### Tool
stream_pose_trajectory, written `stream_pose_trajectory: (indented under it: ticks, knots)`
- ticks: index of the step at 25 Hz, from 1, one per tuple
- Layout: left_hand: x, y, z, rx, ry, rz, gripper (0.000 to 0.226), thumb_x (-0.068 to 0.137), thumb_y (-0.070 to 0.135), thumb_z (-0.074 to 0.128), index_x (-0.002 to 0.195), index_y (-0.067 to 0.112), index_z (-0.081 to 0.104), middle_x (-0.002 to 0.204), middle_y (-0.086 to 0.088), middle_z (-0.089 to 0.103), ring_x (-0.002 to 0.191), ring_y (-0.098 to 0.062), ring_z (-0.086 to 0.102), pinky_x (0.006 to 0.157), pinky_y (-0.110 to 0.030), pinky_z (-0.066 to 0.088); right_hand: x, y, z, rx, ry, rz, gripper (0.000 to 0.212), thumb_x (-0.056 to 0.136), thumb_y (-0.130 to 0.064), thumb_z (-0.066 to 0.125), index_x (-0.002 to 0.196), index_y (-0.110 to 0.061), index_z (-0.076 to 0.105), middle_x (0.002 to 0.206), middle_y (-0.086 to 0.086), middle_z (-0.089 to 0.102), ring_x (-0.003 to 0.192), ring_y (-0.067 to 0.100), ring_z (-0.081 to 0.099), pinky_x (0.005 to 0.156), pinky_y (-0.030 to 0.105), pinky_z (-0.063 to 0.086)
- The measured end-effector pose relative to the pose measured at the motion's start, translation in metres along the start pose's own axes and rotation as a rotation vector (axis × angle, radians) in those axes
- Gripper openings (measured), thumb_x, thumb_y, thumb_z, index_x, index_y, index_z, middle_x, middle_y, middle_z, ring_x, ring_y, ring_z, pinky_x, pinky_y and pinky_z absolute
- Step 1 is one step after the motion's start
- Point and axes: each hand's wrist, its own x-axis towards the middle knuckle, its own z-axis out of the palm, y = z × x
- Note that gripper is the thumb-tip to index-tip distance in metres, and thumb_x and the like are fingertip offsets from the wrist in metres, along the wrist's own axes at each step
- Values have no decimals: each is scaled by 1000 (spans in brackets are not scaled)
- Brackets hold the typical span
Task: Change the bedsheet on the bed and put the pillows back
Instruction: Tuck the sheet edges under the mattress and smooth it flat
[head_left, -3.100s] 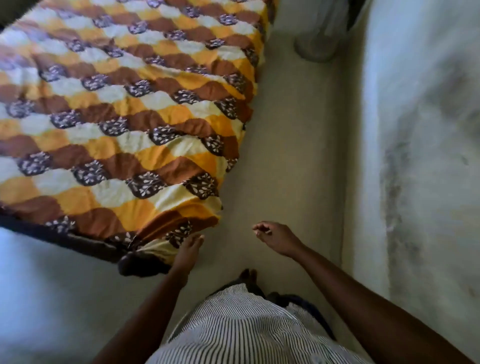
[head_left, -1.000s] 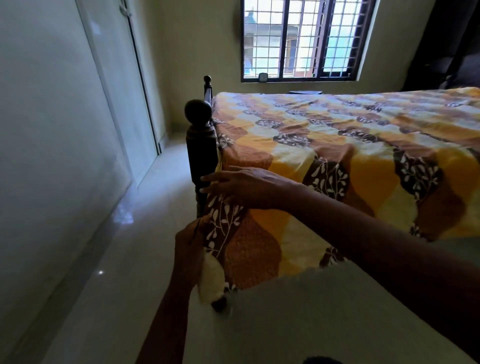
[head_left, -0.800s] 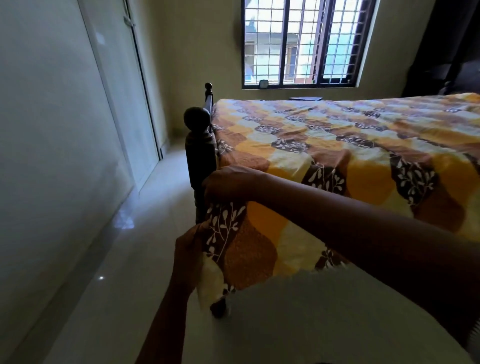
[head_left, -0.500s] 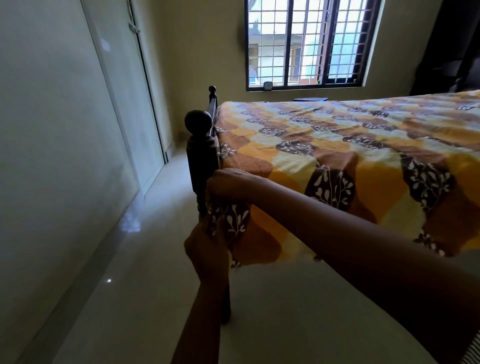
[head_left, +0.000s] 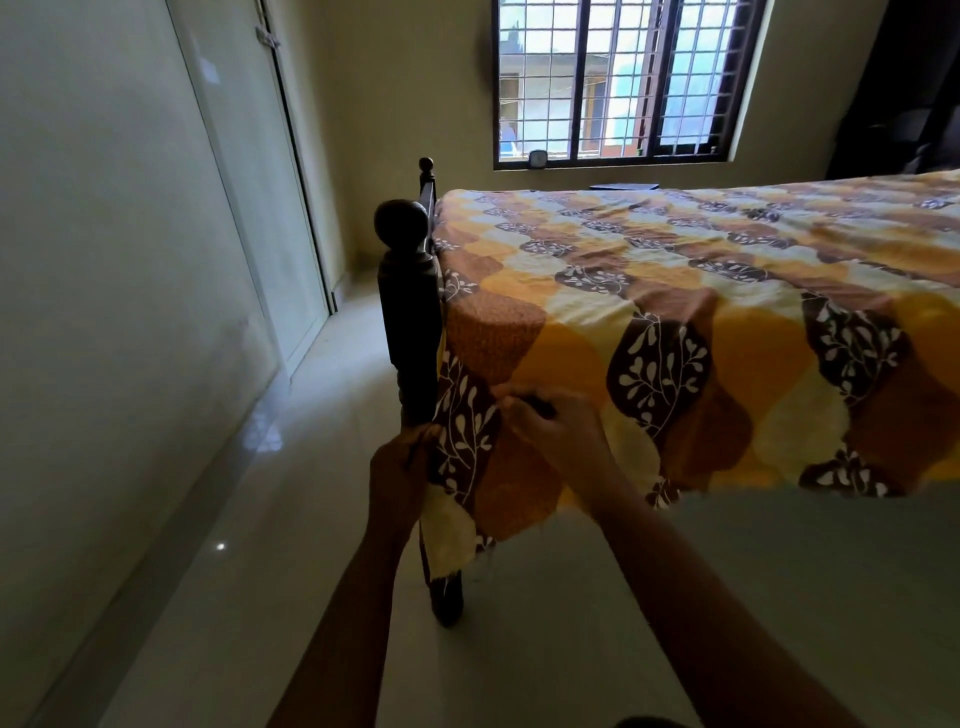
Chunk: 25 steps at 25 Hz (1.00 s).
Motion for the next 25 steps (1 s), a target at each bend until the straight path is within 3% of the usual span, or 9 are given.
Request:
stream_pose_trajectory:
  ticks: [4,7,9,13,16,19,22,24,25]
  knots:
    - [-7,13,-7,-200,17,-104,24,95,14,48,111,4,63,99,-7,63,80,-2,56,64,0,44,-51,23,26,675,282,616,19,85,-16,64,104,-12,61,99,3,61,83,14,58,75,27,51]
    - [-10,19,-9,-416,-13,-205,28,93,14,51,121,9,57,103,-5,63,82,-6,59,65,-8,49,-64,30,55,753,212,857,55,66,-44,77,110,-20,53,95,4,59,82,16,56,70,29,47]
    - [-12,20,-8,-488,2,-257,30,92,11,52,122,12,53,104,-5,62,77,-4,61,62,-8,50,-64,23,69,703,128,982,58,74,-48,71,120,-19,52,118,8,59,97,20,55,68,27,41]
    - [-10,21,-10,-436,-63,-343,31,92,19,54,120,6,59,112,-13,64,78,-4,61,60,-8,50,-54,14,73,634,104,904,50,87,-29,63,129,-4,49,126,10,51,111,27,49,75,30,41]
    - [-12,17,-12,-49,49,-194,35,95,30,49,121,9,60,109,-16,66,91,-22,63,71,-21,53,-50,21,79,458,199,803,17,86,-26,65,90,-10,57,86,1,57,75,15,52,57,23,37]
    - [-21,29,5,291,134,16,53,92,50,43,127,13,56,103,-14,67,98,-29,61,84,-43,51,-51,31,89,352,186,748,31,91,-14,56,64,-20,43,66,-5,43,59,7,40,57,19,38]
    - [-16,45,25,487,180,48,45,88,43,58,113,7,65,100,-16,67,96,-32,61,85,-41,49,-52,31,87,300,146,654,26,94,-7,48,73,-23,51,79,-5,53,69,7,48,79,29,47]
    - [-6,44,25,392,168,52,27,90,25,59,93,0,69,88,-20,68,84,-33,64,71,-33,49,-47,31,74,123,135,633,9,92,-17,55,94,-13,62,95,3,61,79,13,54,81,30,48]
    - [-1,39,22,347,156,33,24,92,17,56,87,-2,70,84,-20,67,80,-33,64,65,-30,46,-44,33,64,27,94,658,17,90,-24,58,99,-10,63,98,7,62,82,17,56,79,31,49]
